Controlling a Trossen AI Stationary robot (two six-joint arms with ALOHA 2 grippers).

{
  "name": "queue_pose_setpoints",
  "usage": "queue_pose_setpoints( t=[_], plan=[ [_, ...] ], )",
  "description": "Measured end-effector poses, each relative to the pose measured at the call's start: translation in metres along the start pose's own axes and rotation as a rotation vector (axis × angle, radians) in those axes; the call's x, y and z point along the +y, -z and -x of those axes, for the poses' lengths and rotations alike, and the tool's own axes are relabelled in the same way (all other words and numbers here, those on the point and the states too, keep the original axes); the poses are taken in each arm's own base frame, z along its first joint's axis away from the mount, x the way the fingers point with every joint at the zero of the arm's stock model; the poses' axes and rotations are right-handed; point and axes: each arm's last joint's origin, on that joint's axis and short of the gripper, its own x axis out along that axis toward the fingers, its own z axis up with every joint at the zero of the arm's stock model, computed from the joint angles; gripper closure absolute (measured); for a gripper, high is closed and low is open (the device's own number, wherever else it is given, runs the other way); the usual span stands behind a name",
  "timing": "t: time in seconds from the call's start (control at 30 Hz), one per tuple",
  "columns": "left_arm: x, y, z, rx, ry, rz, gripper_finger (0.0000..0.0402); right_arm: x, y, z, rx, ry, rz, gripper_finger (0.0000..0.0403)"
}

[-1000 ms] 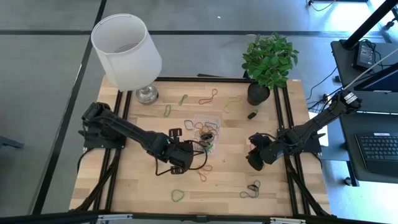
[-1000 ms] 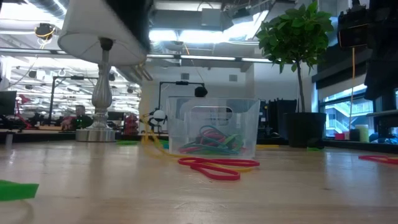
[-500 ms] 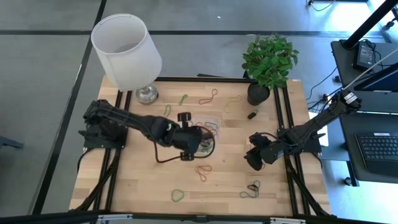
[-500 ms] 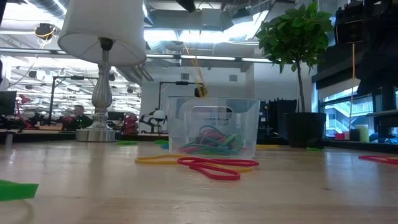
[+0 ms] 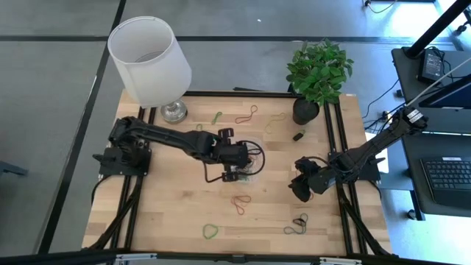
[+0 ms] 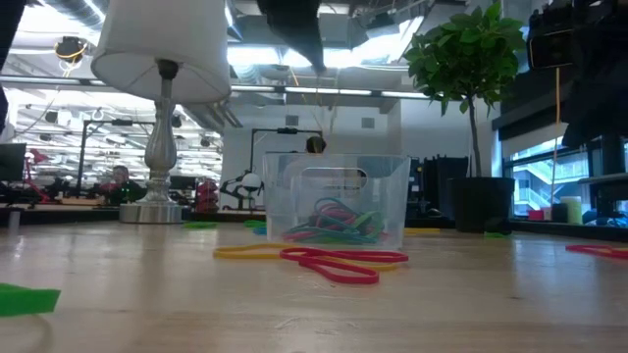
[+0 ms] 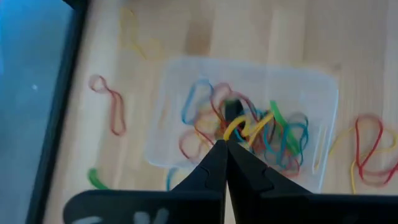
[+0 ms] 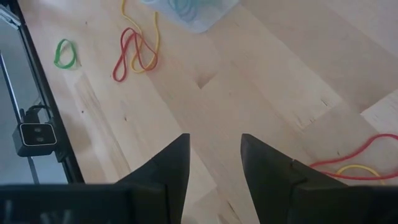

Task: Pick and place rubber bands into bin
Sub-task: Put the yellow rubber band into the bin, then put the green rubber band into the bin

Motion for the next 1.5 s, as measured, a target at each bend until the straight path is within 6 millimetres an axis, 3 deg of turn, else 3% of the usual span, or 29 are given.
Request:
queue_pose_setpoints(
  t=[0.47, 0.67, 0.93, 1.1, 1.33, 1.5],
  plan=[
    [-0.038, 0.001, -0.094, 0.102, 0.097, -0.062, 0.0399, 0.0, 0.0, 0.0, 0.0, -0.001, 0.02, 0.0257],
    [-0.044, 0.007, -0.116, 0.149, 0.091, -0.057, 0.0387, 0.0, 0.0, 0.0, 0.0, -0.001, 0.021, 0.0257],
    [-0.035, 0.004, -0.116, 0.151, 0.085, -0.003, 0.0326, 0.0, 0.0, 0.0, 0.001, 0.0, 0.022, 0.0257],
    [-0.03, -0.003, -0.106, 0.162, 0.079, -0.04, 0.0302, 0.0, 0.0, 0.0, 0.0, 0.0, 0.022, 0.0257],
    [-0.022, -0.015, -0.073, 0.22, 0.071, -0.151, 0.0314, 0.0, 0.0, 0.0, -0.003, 0.001, 0.022, 0.0257],
    [-0.013, -0.008, -0.05, 0.281, 0.07, -0.21, 0.0362, 0.0, -0.001, 0.0, -0.023, 0.002, 0.018, 0.0257]
  ],
)
